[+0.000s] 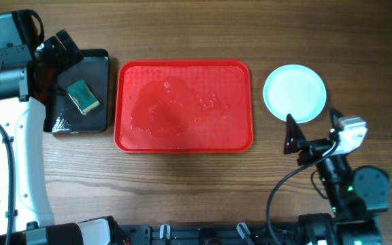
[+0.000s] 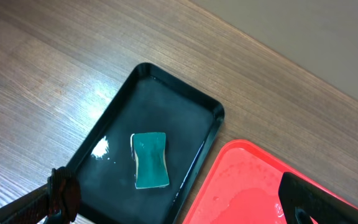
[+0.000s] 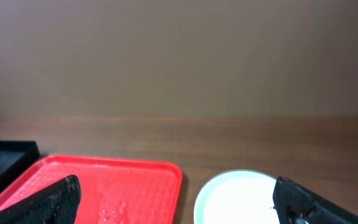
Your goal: Clean dirty plates on tray and stack at the side
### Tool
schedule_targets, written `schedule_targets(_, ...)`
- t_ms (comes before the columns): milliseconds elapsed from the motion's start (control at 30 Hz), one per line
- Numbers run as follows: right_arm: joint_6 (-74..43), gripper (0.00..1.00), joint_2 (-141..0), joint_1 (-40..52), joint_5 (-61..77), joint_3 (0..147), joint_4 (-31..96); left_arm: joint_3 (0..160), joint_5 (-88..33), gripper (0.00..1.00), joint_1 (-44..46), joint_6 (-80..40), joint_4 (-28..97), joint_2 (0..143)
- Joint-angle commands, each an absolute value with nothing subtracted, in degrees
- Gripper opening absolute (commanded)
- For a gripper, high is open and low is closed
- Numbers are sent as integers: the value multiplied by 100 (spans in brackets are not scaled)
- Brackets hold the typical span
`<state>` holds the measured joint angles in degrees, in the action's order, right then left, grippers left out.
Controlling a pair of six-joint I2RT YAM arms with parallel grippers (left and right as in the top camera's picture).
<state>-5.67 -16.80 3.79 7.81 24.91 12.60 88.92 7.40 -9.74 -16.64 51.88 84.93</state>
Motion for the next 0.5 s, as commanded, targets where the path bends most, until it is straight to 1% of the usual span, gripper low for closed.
schedule_targets(0, -548, 100, -1094, 346, 926, 1588, 615, 8879, 711, 100, -974, -1712, 5175, 8512)
schedule_targets(233, -788, 100, -576, 346, 897, 681, -71, 8879, 711, 100, -974, -1712, 5175, 8512)
schedule_targets(333, -790, 100, -185, 346, 897, 272, -84, 8879, 711, 100, -974, -1712, 5175, 8512)
schedule_targets(467, -808, 100, -19, 346, 899, 25, -71, 8879, 711, 100, -974, -1712, 5175, 8512)
